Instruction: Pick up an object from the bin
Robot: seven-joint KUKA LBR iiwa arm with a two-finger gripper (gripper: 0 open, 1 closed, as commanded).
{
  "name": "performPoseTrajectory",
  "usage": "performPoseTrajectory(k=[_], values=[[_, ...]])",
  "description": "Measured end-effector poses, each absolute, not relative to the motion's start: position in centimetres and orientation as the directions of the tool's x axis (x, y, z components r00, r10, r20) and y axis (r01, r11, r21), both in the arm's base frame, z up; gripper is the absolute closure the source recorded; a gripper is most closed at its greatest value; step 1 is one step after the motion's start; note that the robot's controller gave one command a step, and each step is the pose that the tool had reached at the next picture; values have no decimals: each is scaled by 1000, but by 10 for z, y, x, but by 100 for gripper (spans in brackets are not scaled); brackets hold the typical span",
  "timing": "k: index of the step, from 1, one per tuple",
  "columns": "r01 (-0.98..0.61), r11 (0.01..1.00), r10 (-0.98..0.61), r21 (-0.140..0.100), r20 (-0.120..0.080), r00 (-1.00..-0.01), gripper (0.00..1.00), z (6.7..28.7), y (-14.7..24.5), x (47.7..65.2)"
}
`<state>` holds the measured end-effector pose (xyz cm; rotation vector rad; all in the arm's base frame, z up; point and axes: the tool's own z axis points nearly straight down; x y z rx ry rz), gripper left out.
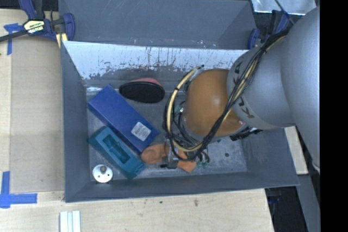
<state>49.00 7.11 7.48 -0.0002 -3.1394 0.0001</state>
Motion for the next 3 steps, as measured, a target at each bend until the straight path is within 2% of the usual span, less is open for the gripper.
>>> performPoseTrajectory(k=[1, 3], values=[[0, 1000, 0, -1, 7, -1000, 100, 96, 71, 489], [1, 1000, 1, 0, -3, -1000, 100, 128, 71, 491]])
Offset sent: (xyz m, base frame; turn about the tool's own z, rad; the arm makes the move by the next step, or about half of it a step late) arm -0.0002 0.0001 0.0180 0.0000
